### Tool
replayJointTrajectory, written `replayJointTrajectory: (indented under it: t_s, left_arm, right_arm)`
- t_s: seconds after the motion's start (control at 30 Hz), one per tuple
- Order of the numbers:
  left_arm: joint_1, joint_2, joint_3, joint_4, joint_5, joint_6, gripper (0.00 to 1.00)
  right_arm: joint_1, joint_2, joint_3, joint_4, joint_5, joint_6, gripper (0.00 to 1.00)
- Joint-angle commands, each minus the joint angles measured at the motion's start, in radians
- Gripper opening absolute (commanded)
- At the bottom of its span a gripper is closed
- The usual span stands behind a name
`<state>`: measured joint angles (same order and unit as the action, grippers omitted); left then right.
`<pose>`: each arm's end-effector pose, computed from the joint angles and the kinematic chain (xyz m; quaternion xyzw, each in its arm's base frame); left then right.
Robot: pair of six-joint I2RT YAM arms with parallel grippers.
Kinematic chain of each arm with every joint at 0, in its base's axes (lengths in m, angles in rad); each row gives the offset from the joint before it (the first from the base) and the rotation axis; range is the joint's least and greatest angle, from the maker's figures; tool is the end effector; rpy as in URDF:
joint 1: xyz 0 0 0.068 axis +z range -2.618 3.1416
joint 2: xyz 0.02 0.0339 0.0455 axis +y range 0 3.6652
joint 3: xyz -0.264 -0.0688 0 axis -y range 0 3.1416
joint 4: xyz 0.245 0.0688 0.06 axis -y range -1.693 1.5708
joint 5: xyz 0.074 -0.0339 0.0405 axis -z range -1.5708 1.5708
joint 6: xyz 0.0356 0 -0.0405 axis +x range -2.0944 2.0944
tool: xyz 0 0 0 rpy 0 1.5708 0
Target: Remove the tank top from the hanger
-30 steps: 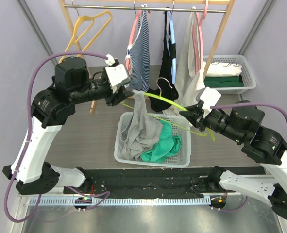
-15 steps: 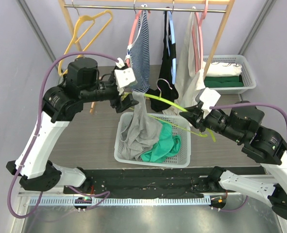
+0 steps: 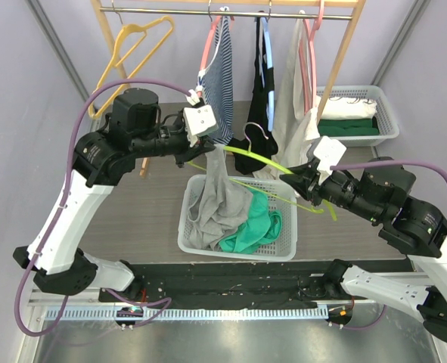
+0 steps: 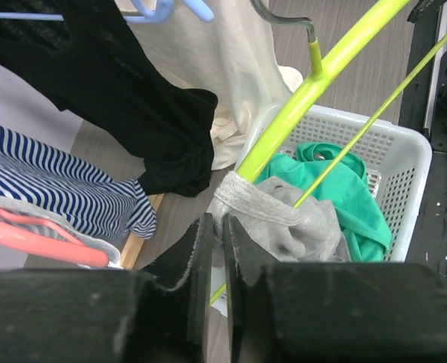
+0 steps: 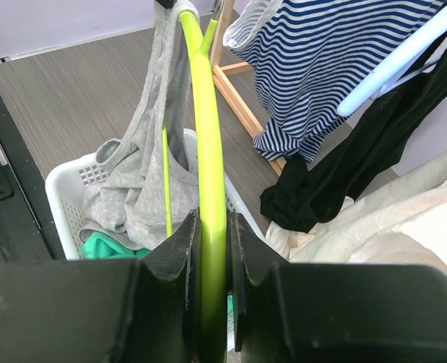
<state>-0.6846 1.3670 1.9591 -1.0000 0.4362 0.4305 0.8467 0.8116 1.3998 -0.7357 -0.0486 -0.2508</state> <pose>0.1717 -0.1596 0.5164 0.5325 0.6294 -0.2473 0.5090 0.0763 0.0889 0.4748 -0.4084 0.6376 0.2093 0.6187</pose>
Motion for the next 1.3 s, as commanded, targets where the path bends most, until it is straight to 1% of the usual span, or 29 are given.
replayJointTrajectory:
  t_s: [0.0, 0.07, 0.17, 0.3, 0.43, 0.53, 0.63, 0.7, 0.83, 0.93, 1.0, 1.03, 1.07, 1.13, 1.23, 1.27]
  left_arm:
    - [0.005, -0.008, 0.007, 0.032, -0.007, 0.013, 0.08]
    - [0.005, -0.012, 0.011, 0.032, -0.011, 0.014, 0.07]
    - [0.007, -0.019, 0.006, 0.032, -0.019, 0.016, 0.01]
    - [0.010, -0.028, -0.002, 0.028, -0.031, 0.028, 0.00]
    - [0.022, -0.046, 0.012, 0.046, -0.109, 0.040, 0.00]
    - [0.030, -0.046, 0.061, 0.083, -0.166, 0.033, 0.00]
    - [0.037, -0.037, 0.113, 0.135, -0.255, 0.021, 0.00]
    - [0.039, -0.032, 0.148, 0.172, -0.307, 0.002, 0.00]
    - [0.037, -0.026, 0.170, 0.202, -0.346, -0.038, 0.00]
    - [0.039, -0.028, 0.152, 0.160, -0.240, -0.058, 0.00]
    - [0.039, -0.026, 0.139, 0.135, -0.176, -0.097, 0.00]
    - [0.037, -0.020, 0.135, 0.129, -0.096, -0.113, 0.00]
    - [0.036, -0.016, 0.130, 0.120, -0.061, -0.130, 0.00]
    - [0.025, 0.003, 0.133, 0.118, 0.030, -0.171, 0.00]
    - [0.007, 0.021, 0.150, 0.089, 0.136, -0.180, 0.00]
    - [-0.012, 0.033, 0.156, 0.055, 0.219, -0.171, 0.10]
  right_arm:
    - [0.002, -0.006, 0.057, 0.071, -0.007, 0.013, 0.01]
    - [0.002, -0.008, 0.059, 0.067, -0.007, 0.013, 0.01]
    - [0.002, -0.006, 0.062, 0.065, -0.005, 0.013, 0.01]
    - [0.002, -0.002, 0.077, 0.053, 0.001, 0.013, 0.01]
    - [0.002, -0.011, 0.085, 0.027, 0.015, 0.012, 0.01]
    - [0.002, -0.029, 0.085, -0.002, 0.033, 0.013, 0.01]
    - [0.002, -0.060, 0.085, -0.034, 0.044, 0.021, 0.01]
    - [0.002, -0.086, 0.096, -0.066, 0.090, 0.027, 0.01]
    - [0.002, -0.152, 0.149, -0.134, 0.162, 0.051, 0.01]
    - [0.002, -0.227, 0.200, -0.153, 0.173, 0.071, 0.01]
    - [0.002, -0.252, 0.249, -0.145, 0.179, 0.079, 0.01]
    - [0.002, -0.261, 0.261, -0.137, 0.174, 0.081, 0.01]
    - [0.002, -0.270, 0.278, -0.131, 0.164, 0.082, 0.01]
    - [0.002, -0.258, 0.295, -0.128, 0.161, 0.079, 0.01]
    - [0.002, -0.223, 0.294, -0.126, 0.171, 0.064, 0.01]
    - [0.003, -0.203, 0.280, -0.117, 0.171, 0.062, 0.01]
